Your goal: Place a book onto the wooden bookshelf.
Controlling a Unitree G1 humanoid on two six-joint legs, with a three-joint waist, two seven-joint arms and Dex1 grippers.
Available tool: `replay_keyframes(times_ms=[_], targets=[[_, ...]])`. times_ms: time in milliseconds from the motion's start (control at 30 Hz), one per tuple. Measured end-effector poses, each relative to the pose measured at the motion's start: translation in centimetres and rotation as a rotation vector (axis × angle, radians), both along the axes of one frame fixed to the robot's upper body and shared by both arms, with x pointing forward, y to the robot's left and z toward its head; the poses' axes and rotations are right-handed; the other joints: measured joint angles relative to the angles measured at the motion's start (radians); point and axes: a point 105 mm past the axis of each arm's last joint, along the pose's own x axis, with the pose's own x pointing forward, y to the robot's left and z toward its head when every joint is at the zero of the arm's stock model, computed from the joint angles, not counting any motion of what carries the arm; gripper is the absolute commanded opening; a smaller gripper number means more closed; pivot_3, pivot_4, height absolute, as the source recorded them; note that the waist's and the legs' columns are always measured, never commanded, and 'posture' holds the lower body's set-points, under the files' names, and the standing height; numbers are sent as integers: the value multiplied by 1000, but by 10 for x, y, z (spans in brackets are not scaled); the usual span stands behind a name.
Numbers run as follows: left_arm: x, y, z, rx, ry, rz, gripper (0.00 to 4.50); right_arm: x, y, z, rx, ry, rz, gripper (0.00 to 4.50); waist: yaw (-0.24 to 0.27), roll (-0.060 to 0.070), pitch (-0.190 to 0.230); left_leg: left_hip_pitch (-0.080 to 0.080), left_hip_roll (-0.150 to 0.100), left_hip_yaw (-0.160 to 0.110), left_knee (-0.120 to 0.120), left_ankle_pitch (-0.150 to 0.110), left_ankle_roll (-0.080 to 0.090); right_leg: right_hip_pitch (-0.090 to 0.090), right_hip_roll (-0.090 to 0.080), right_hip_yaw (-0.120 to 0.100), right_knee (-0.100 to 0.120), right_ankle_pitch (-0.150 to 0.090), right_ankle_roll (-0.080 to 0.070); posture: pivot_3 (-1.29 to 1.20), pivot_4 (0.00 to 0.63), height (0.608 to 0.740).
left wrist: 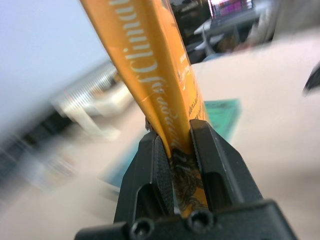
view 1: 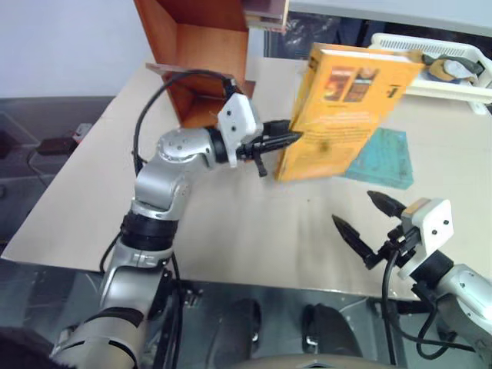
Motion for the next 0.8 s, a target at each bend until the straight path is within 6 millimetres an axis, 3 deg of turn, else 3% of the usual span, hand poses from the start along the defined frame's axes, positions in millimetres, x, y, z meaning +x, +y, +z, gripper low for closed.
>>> replay_keyframes(times_ms=[100, 167, 567, 700, 800], targets=[[-3, 5, 21, 137, -342, -2, 377, 9, 0, 2, 6, -11, 23, 4500, -1, 0, 0, 0, 0, 0, 0, 0, 1, 0, 1, 0, 0, 0, 0, 0, 150, 740], [-5, 5, 28, 168, -438, -7, 377, 13, 0, 4, 7, -20, 39, 4500, -1, 0, 0, -1, 0, 0, 0, 0, 1, 0, 2, 0, 0, 0, 0, 0, 150, 740], [-12, 13, 56, 325, -795, -5, 377, 36, 0, 11, 11, -45, 124, 4500, -2, -1, 1, -1, 1, -1, 1, 0, 1, 0, 5, -1, -1, 2, 6, 0, 150, 740], [-13, 23, 95, 364, -958, 48, 377, 44, 3, 19, 28, -74, 152, 4500, -4, -2, 1, -1, 2, -1, 1, 0, 1, 0, 5, -1, -1, 3, 7, 0, 150, 740], [-8, 34, 108, 401, -993, 91, 377, 47, 6, 20, 41, -78, 164, 4500, -9, -1, 1, -1, 2, 0, 1, 0, 1, 0, 6, 0, -1, 3, 7, 0, 150, 740]])
